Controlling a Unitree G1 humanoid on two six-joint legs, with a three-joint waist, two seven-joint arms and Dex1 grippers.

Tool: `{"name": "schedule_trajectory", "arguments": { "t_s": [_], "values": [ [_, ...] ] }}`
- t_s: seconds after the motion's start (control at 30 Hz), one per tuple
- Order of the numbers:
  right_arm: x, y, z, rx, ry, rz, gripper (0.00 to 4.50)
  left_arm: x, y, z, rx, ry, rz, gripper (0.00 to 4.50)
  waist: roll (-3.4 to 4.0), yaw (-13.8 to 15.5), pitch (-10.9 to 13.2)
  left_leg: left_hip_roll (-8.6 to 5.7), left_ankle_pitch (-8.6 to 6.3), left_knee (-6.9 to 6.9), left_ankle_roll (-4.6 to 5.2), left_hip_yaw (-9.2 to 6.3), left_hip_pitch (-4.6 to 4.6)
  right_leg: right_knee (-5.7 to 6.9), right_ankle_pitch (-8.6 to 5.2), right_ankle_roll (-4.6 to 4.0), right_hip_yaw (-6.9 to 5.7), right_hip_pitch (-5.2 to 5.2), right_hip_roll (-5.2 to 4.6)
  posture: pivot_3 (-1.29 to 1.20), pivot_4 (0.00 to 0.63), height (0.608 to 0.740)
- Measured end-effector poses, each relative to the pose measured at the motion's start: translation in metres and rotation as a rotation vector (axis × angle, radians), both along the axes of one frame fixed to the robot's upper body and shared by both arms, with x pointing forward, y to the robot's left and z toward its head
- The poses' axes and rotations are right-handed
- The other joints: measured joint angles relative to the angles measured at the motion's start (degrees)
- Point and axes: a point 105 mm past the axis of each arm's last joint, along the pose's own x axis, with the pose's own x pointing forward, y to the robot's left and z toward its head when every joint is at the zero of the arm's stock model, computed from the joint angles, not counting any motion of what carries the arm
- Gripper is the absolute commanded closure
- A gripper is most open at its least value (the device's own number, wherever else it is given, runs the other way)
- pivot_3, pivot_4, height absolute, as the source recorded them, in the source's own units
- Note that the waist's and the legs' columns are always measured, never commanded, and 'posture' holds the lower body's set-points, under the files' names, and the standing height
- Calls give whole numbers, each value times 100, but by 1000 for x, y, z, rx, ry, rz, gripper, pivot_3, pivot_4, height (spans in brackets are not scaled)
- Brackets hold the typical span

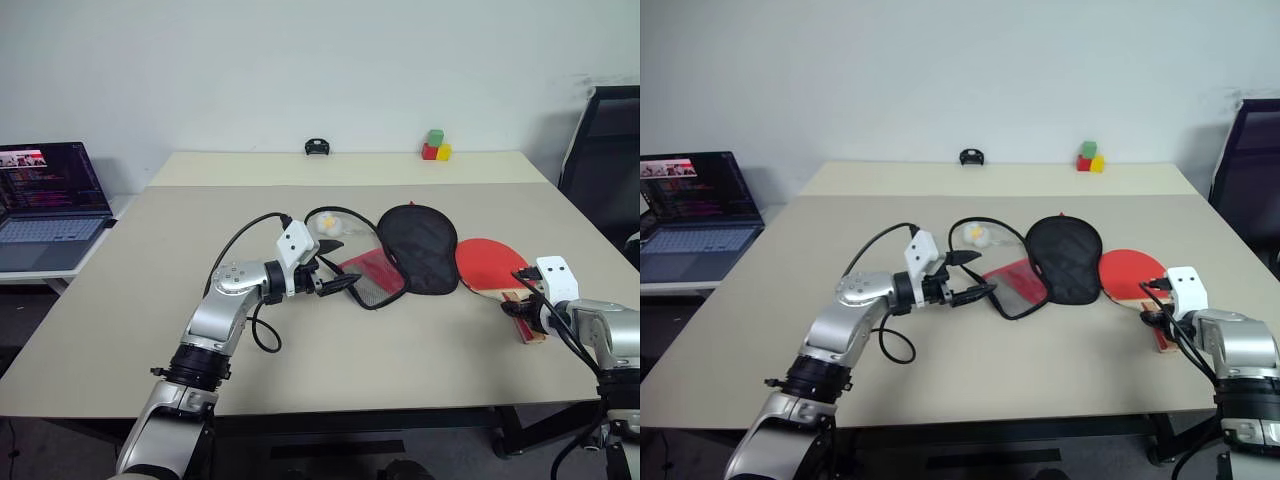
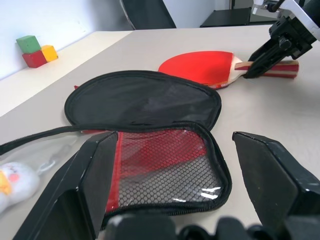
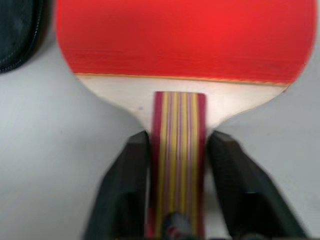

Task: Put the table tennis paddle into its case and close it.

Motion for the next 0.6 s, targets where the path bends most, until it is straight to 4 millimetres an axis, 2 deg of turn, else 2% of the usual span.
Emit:
{"name": "schedule_trajectory", "arguments": {
  "t_s": [0.37,0.5,0.6],
  "values": [
    [-1,-15,4,11,-10,-93,3392,0,4,-1,11,0,6,485,7,117,5,-2,0,0,0,-3,-8,-14,2,3,-5,1,-2,0,150,740],
    [0,-42,20,7,-39,-212,3392,0,4,-1,12,1,6,485,65,140,42,-18,0,-7,1,-4,-36,-9,2,3,-6,-27,-14,0,150,740],
    [3,-52,40,-9,-79,-249,3392,0,4,-1,13,2,6,485,78,142,50,-17,-1,-21,2,-9,-49,-16,-7,1,-11,-38,-15,0,150,740]
  ]
}}
